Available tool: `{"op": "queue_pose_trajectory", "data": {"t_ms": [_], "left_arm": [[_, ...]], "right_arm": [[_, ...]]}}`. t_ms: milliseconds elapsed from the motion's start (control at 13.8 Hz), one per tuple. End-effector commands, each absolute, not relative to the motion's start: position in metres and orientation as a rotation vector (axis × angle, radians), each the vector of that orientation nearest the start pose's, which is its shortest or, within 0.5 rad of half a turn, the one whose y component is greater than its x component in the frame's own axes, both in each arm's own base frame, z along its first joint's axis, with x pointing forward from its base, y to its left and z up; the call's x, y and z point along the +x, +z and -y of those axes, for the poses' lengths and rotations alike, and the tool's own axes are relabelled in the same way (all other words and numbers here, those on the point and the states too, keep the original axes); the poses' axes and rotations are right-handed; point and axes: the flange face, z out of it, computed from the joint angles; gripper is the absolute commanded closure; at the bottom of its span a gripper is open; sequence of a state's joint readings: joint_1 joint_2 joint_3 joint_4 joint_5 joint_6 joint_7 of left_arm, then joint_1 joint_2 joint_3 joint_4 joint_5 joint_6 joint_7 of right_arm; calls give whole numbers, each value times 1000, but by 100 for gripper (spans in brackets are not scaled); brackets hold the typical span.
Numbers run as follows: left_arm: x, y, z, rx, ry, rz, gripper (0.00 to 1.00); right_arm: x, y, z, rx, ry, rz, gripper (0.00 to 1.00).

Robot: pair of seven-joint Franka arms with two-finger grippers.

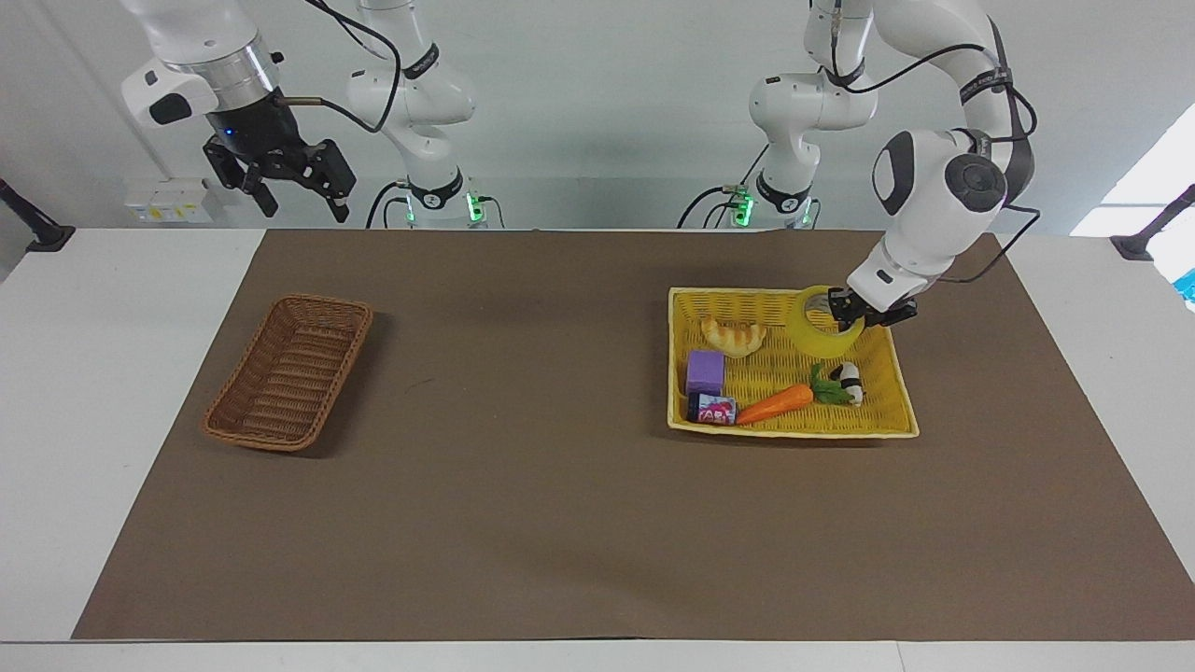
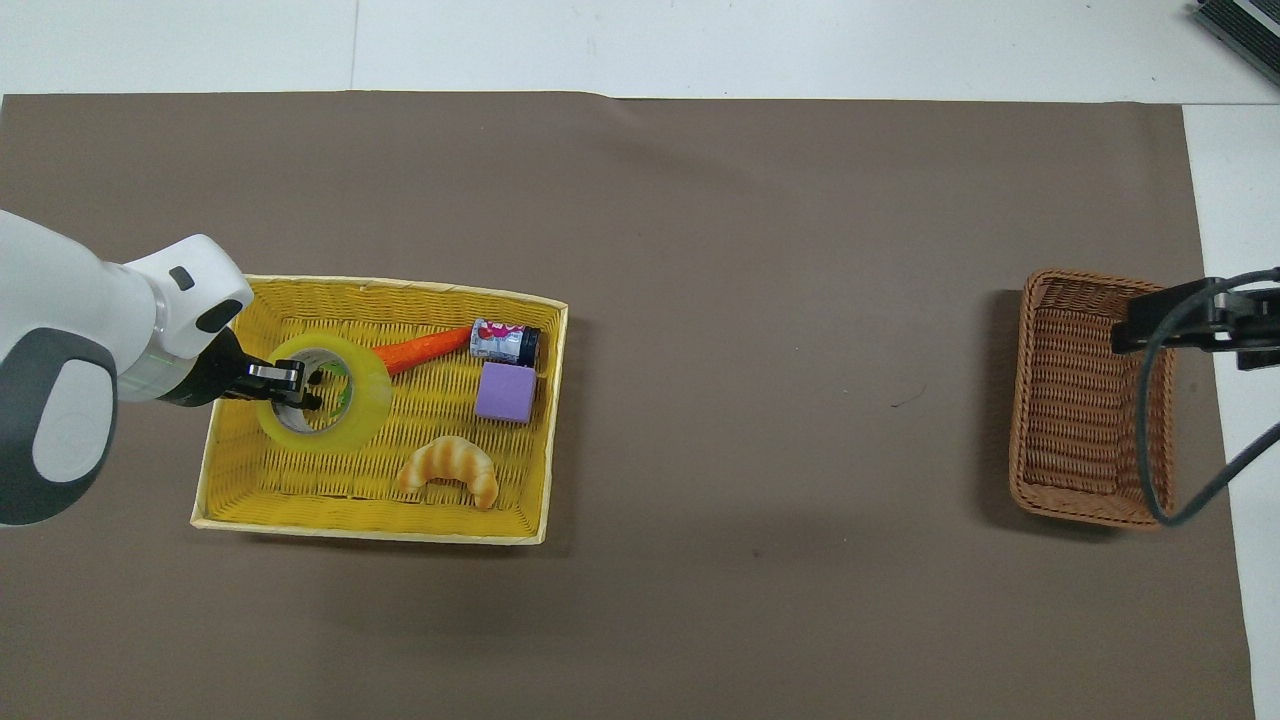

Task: Move tape to another basket
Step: 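Lift the tape roll with the left gripper while the right gripper approaches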

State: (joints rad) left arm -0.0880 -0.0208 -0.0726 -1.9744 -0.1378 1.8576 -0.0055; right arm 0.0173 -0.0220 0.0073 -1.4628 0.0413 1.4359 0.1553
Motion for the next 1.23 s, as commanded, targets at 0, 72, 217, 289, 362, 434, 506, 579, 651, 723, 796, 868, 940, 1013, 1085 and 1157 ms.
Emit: {"op": "queue_pose_trajectory", "data": {"t_ms": [0,72,217,289,362,434,506,579,651,723,796,868,940,1013,1085,1157], "left_arm": [[519,481,139,-3255,192,-60,100],[515,481,155,-3254,190,-31,100],[507,484,186,-3300,218,69,100],[501,487,200,-3325,238,112,100],[495,488,218,-3344,254,130,100],[488,492,237,-3366,249,147,100],[482,495,256,-3392,235,191,100],[476,498,275,-3415,205,202,100],[472,501,289,-3438,181,201,100],[466,502,302,-3465,189,191,100],[463,504,311,-3517,199,219,100],[460,503,323,-3562,171,234,100],[459,503,336,-3598,120,237,100],[458,501,344,-3629,121,260,100],[455,495,357,-3656,142,269,100],[450,490,372,-3670,125,249,100]], "right_arm": [[526,682,-38,-3062,-1,-92,0],[529,682,-50,-3033,-39,-35,0],[534,665,-58,-3022,-46,-14,0],[537,655,-69,-3006,-46,5,0],[540,644,-84,-2966,-54,15,0],[541,631,-91,-2933,-38,14,0],[543,617,-101,-2891,-12,17,0],[544,606,-116,-2849,9,30,0],[547,592,-122,-2814,36,20,0],[545,587,-136,-2765,48,26,0],[542,579,-149,-2726,67,32,0],[540,568,-153,-2696,97,21,0],[537,556,-162,-2636,134,12,0],[535,547,-166,-2594,145,-11,0],[533,540,-174,-2576,150,-14,0],[531,534,-180,-2554,156,-8,0]]}}
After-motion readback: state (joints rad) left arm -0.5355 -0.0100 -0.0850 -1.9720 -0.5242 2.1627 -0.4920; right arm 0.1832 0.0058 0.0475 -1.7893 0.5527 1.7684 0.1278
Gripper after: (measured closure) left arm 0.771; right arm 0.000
